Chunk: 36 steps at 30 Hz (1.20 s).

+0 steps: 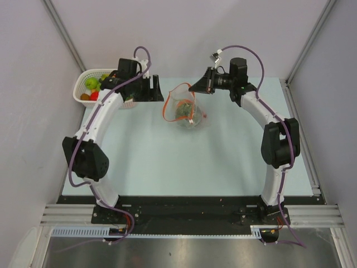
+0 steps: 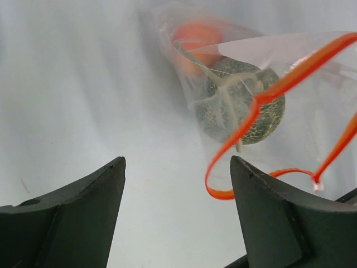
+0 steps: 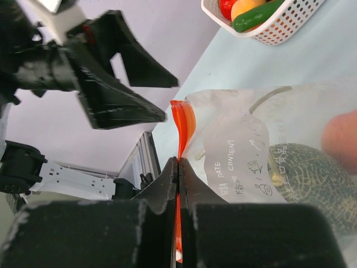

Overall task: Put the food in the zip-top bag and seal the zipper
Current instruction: Adjust the zipper food storage bag at the center of the board.

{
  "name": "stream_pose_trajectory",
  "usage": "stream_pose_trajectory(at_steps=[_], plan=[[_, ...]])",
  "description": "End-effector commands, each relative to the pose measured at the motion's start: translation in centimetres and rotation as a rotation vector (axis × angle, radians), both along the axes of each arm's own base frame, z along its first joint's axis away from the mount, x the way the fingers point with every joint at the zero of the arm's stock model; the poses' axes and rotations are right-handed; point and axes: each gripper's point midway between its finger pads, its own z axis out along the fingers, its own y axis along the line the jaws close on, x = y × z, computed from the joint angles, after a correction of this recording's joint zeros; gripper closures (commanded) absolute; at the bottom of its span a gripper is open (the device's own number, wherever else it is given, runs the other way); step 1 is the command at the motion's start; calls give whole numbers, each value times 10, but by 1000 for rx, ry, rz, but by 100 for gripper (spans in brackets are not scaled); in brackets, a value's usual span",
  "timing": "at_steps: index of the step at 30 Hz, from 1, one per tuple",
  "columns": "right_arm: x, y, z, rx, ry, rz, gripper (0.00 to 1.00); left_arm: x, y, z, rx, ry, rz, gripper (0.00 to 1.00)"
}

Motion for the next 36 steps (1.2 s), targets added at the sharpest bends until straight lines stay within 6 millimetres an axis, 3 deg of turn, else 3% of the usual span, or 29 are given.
stream_pose_trajectory(at_steps=[1, 3, 5, 6, 7, 8, 15, 22, 26, 31, 35, 36], plan=[[-11, -1, 34, 37, -87, 12, 100, 3, -15, -34, -33, 81, -77, 22], [-11, -2, 32, 33, -82, 6, 100, -6, -21, -45, -71, 124, -94, 22], [-13, -2, 33, 32, -86, 5, 100, -14, -31, -37, -129, 103, -137, 21], [-12, -3, 31, 28, -79, 0, 100, -20, -31, -48, -140, 130, -128, 20], [-13, -2, 31, 27, -82, -1, 100, -26, -31, -39, -153, 102, -132, 19], [-14, -3, 32, 27, -85, -2, 100, -30, -31, -46, -162, 104, -138, 18], [-15, -3, 30, 29, -72, -12, 100, -39, -11, -22, -266, -18, -65, 17], [-15, -1, 30, 34, -61, -18, 100, -54, -25, -12, -357, -56, -134, 19], [-18, 4, 31, 36, -58, -16, 100, -53, -34, -29, -293, -25, -118, 21], [-19, 7, 30, 33, -56, -12, 100, -49, -36, -77, -230, 130, -51, 33], [-20, 5, 29, 26, -52, -16, 100, -49, -46, -79, -233, 166, -62, 40], [-21, 6, 31, 23, -57, -16, 100, -50, -49, -75, -237, 158, -74, 46]])
